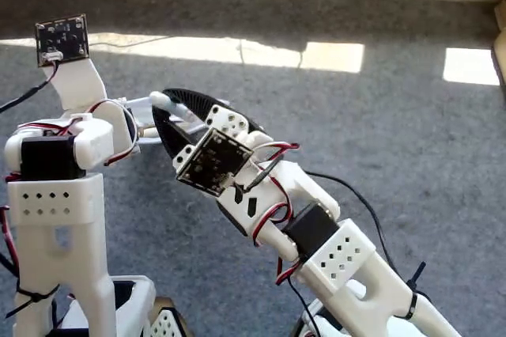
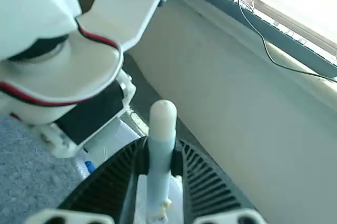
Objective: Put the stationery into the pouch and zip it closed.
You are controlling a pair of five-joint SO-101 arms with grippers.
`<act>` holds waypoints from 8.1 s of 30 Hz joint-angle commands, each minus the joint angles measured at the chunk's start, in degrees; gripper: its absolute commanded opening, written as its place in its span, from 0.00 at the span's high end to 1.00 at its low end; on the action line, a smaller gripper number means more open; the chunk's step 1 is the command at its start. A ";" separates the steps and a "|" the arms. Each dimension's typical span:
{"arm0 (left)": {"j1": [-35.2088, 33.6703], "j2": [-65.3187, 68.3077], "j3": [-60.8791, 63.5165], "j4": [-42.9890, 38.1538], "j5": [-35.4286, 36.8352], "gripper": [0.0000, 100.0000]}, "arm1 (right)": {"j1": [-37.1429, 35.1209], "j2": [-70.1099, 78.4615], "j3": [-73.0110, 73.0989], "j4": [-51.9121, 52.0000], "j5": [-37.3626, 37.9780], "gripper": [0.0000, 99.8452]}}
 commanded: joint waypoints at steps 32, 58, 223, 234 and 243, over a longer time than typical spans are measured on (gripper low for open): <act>1.01 -0.57 -1.10 -1.32 -0.70 0.99 | 3.38 -15.78 -21.14 48.31 -12.40 0.79; 1.27 -0.57 0.84 -2.64 -0.70 0.99 | 7.96 -15.78 5.93 25.10 -12.48 0.79; 32.84 -14.46 38.29 -40.88 -37.36 0.73 | 16.04 -47.16 19.91 49.10 -17.32 1.00; 36.00 -14.99 46.37 -51.08 -37.27 0.73 | 16.13 -47.16 19.91 49.10 -17.41 1.00; 36.62 -14.99 46.29 -51.96 -37.19 0.73 | 16.13 -47.16 19.91 49.10 -17.41 1.00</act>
